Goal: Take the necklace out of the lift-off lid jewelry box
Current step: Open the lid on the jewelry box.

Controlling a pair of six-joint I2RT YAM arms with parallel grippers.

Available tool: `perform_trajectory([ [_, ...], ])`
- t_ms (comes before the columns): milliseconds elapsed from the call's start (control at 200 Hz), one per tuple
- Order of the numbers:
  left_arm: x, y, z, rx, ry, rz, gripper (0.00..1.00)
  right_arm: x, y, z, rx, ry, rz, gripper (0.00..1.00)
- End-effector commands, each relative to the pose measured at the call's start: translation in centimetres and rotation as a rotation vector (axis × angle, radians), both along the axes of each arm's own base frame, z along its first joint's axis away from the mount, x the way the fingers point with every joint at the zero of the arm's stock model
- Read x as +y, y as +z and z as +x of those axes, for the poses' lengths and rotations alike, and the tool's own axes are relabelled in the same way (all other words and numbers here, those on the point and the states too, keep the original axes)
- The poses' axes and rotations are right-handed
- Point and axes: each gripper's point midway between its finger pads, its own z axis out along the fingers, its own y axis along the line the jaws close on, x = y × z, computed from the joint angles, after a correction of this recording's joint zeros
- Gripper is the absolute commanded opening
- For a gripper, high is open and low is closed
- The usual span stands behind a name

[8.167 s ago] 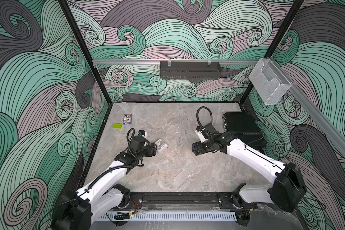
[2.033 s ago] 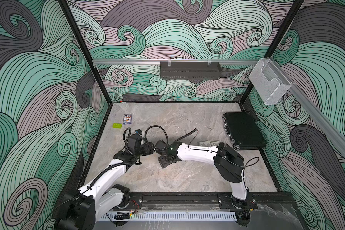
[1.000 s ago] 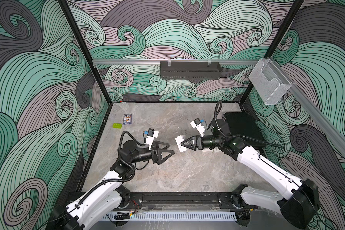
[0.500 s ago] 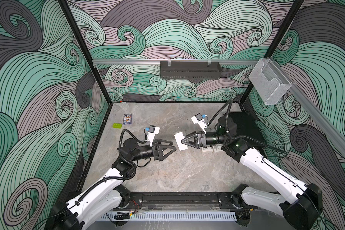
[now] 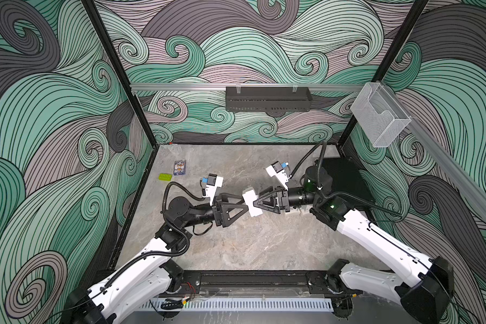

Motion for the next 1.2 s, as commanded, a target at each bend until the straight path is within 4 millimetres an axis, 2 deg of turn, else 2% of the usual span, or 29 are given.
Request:
perform_trajectory([
  [0, 0.0, 2.4, 0.0, -0.042, 0.007, -0.042, 0.87, 0.2, 0.4, -0.5, -0.023, 0.027, 0.027, 0.75],
  [245, -0.2, 2.2, 0.3, -0.032, 0.012, -0.034, 0.8, 0.6, 0.5, -0.8, -0.024, 0.038, 0.039, 0.75],
  [660, 0.0, 2.0, 0.3, -0.024, 0.025, -0.029, 0.7, 0.7, 0.1, -0.1, -0.024, 0.009, 0.036, 0.75],
  [991, 0.4, 1.8, 0.3, -0.028, 0.053, -0.013, 0.67, -0.8, 0.4, 0.8, -0.029, -0.042, 0.046, 0.75],
  [1196, 0.4, 1.4, 0.4, -0.024, 0.065, 0.002, 0.66, -2.0, -0.2, 1.4, -0.022, -0.088, 0.032, 0.76],
])
